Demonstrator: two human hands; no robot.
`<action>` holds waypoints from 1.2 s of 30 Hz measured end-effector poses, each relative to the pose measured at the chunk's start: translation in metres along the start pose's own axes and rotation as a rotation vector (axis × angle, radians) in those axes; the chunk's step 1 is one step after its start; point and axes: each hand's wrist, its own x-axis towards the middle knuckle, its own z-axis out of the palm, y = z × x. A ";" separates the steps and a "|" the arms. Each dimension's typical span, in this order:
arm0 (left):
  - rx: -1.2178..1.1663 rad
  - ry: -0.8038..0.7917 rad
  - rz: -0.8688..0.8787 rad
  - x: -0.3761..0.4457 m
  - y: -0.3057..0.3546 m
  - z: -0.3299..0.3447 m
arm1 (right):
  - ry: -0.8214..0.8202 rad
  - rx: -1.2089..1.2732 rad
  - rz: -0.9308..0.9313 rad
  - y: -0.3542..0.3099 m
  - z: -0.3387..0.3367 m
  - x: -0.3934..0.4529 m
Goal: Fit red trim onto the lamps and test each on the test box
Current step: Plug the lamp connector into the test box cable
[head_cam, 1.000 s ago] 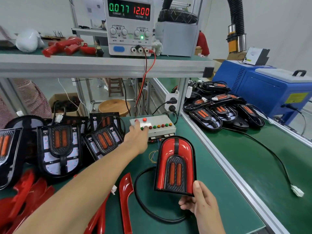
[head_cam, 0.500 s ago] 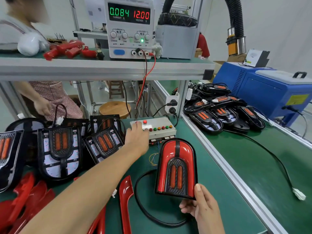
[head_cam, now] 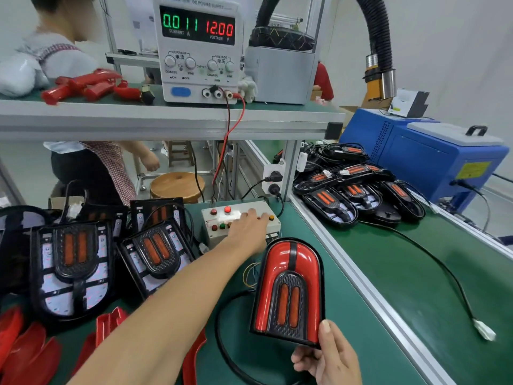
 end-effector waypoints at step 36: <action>-0.765 -0.127 0.237 -0.035 -0.015 -0.024 | -0.021 -0.123 0.040 -0.015 0.001 -0.019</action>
